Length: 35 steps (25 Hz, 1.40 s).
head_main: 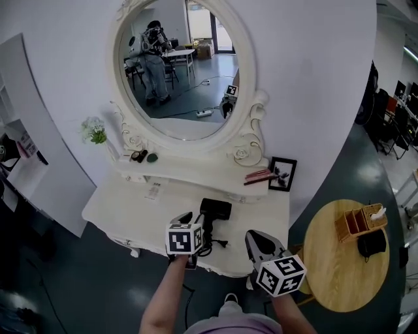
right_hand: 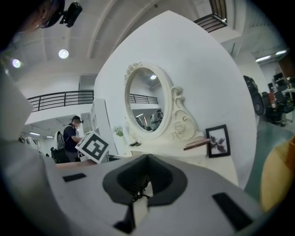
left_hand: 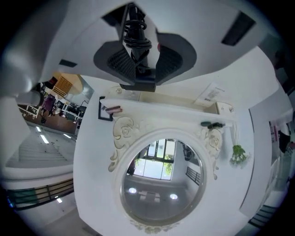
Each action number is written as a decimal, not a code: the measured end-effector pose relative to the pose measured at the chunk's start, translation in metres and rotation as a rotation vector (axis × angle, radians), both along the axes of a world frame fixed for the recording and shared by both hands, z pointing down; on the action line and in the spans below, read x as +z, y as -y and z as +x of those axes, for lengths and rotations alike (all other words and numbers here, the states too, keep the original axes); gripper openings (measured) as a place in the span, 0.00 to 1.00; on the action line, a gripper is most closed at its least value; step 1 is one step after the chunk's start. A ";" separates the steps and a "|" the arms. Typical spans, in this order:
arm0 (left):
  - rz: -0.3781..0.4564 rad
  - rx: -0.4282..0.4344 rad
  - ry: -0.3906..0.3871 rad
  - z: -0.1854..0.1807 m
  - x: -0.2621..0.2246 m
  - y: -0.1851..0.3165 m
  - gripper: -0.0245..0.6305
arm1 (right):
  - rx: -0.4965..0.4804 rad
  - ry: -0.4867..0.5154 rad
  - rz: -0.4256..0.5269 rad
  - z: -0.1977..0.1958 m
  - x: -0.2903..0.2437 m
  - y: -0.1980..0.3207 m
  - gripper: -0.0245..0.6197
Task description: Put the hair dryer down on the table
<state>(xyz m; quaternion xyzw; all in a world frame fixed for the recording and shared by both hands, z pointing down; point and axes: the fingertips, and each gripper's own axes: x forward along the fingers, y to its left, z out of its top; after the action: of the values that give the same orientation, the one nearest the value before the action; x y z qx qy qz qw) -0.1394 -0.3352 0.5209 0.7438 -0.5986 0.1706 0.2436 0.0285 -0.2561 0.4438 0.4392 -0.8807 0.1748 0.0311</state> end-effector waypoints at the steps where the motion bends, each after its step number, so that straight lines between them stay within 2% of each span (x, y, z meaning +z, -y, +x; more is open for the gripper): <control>1: 0.026 -0.001 0.005 -0.001 -0.007 -0.002 0.25 | -0.002 0.000 0.003 -0.002 -0.001 0.001 0.04; 7: 0.165 -0.016 -0.011 -0.012 -0.045 -0.019 0.20 | -0.018 -0.002 0.015 -0.011 -0.005 0.002 0.04; 14: 0.258 -0.064 -0.059 -0.031 -0.070 -0.043 0.12 | -0.033 -0.008 0.016 -0.019 -0.005 0.003 0.04; 20: 0.299 -0.108 -0.112 -0.046 -0.080 -0.061 0.07 | -0.046 -0.010 0.033 -0.024 -0.012 0.004 0.04; 35: 0.360 -0.156 -0.086 -0.056 -0.081 -0.089 0.04 | -0.041 -0.006 0.035 -0.023 -0.012 0.003 0.04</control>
<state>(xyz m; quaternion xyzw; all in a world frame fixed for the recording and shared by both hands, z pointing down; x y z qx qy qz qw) -0.1955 -0.2465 0.4396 0.7334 -0.6642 0.0093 0.1445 0.0054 -0.2586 0.4315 0.4218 -0.8924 0.1573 0.0296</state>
